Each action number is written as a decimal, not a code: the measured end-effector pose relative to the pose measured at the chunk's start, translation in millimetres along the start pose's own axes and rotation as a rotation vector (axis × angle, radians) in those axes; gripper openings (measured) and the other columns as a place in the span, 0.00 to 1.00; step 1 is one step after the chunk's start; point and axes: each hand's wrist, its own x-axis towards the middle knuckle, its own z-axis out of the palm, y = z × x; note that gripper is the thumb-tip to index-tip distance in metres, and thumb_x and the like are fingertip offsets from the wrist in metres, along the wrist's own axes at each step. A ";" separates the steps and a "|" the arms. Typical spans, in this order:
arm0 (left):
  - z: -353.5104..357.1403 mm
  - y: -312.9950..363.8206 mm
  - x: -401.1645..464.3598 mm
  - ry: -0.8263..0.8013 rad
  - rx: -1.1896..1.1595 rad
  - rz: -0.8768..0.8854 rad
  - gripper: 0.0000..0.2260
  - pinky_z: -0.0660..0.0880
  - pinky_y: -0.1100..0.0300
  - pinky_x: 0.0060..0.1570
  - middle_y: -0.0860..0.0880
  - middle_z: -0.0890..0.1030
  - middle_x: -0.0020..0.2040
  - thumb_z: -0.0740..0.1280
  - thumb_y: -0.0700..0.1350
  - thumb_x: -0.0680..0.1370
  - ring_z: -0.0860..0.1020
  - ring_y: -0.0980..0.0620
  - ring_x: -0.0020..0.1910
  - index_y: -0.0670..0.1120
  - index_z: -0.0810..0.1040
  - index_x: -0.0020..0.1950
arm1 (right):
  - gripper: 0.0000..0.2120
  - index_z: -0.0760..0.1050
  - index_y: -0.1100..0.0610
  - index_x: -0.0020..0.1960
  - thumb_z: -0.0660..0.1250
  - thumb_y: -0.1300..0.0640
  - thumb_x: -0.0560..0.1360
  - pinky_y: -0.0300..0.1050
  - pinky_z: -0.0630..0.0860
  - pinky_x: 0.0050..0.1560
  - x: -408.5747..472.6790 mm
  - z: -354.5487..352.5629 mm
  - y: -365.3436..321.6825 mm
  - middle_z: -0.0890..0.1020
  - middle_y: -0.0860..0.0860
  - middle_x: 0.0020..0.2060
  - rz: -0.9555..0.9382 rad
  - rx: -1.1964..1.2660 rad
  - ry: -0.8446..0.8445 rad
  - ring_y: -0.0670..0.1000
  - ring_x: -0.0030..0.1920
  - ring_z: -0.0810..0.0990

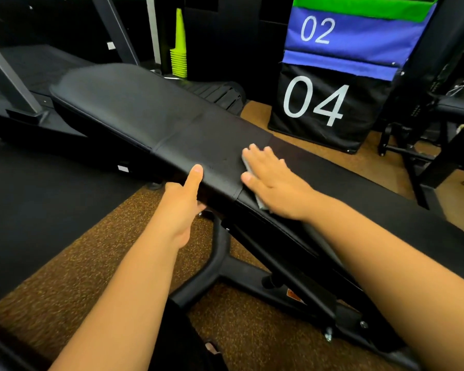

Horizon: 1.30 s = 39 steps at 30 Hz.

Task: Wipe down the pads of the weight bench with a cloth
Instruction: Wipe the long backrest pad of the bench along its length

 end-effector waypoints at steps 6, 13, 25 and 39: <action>-8.0 -3.2 11.0 -0.042 0.046 -0.028 0.53 0.72 0.47 0.65 0.46 0.74 0.69 0.70 0.73 0.59 0.82 0.52 0.56 0.44 0.63 0.76 | 0.23 0.55 0.50 0.77 0.47 0.47 0.83 0.60 0.46 0.74 21.6 -16.0 54.2 0.57 0.49 0.77 0.162 0.087 0.060 0.54 0.78 0.49; -8.7 -4.2 10.5 -0.048 0.068 -0.016 0.54 0.75 0.49 0.62 0.45 0.74 0.69 0.69 0.74 0.57 0.83 0.53 0.54 0.45 0.64 0.75 | 0.13 0.68 0.57 0.61 0.57 0.51 0.80 0.63 0.67 0.59 61.8 -18.6 33.9 0.69 0.60 0.61 0.324 -0.168 0.148 0.66 0.61 0.67; -7.5 -4.6 6.7 -0.064 -0.023 -0.009 0.45 0.80 0.55 0.52 0.45 0.73 0.70 0.69 0.68 0.68 0.75 0.47 0.65 0.45 0.62 0.76 | 0.20 0.70 0.56 0.46 0.49 0.41 0.74 0.57 0.68 0.58 50.7 -24.9 88.7 0.80 0.56 0.50 0.479 -0.008 0.212 0.63 0.56 0.73; -3.2 -2.9 1.7 -0.057 -0.002 0.008 0.40 0.78 0.51 0.59 0.46 0.75 0.68 0.66 0.65 0.71 0.77 0.51 0.62 0.44 0.61 0.76 | 0.18 0.68 0.51 0.55 0.47 0.41 0.78 0.59 0.65 0.62 -18.8 -22.4 126.3 0.72 0.53 0.53 0.388 0.045 0.232 0.57 0.57 0.69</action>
